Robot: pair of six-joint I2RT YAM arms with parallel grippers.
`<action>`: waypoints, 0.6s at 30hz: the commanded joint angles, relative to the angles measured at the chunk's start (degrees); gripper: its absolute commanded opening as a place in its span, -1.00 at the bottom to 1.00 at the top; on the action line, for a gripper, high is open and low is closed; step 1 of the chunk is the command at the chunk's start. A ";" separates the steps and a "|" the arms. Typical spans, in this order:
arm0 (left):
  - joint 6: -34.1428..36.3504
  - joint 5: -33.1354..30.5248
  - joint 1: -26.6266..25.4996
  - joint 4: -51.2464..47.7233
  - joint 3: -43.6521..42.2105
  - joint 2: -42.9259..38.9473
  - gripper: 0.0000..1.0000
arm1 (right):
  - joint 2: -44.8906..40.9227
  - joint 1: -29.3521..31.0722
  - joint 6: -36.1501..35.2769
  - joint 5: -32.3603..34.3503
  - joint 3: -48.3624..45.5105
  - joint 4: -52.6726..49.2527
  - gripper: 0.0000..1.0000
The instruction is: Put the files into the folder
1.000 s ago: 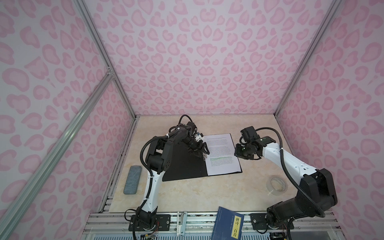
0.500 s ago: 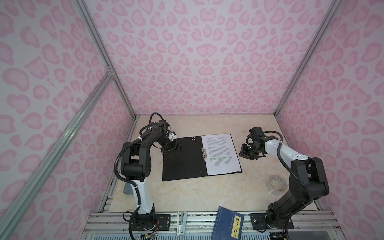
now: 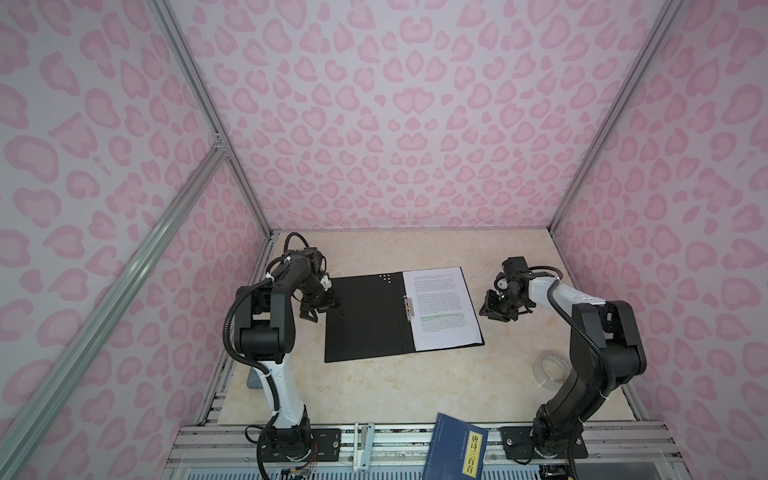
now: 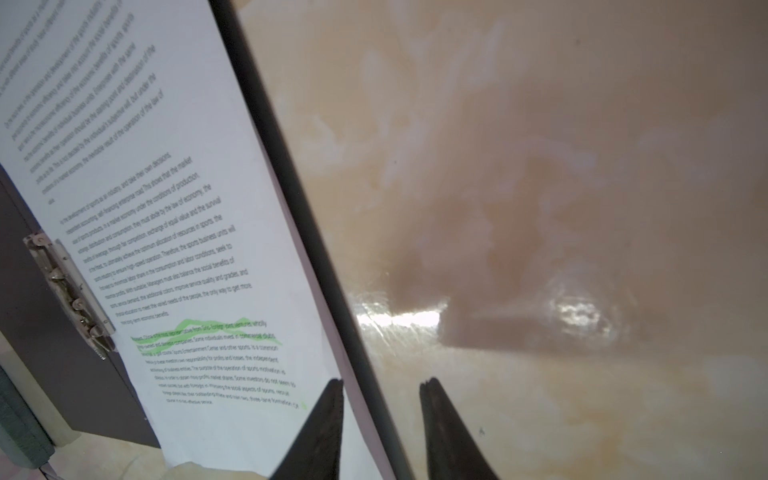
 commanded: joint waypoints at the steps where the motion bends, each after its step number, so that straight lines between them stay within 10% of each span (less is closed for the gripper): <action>1: 0.54 -0.40 0.42 0.21 -0.25 1.29 0.77 | 1.38 -0.31 -1.14 -1.67 0.37 1.47 -0.29; 18: 1.76 8.55 0.47 -0.64 2.03 6.74 0.64 | 5.90 -2.25 -2.00 -4.21 2.28 2.01 -0.24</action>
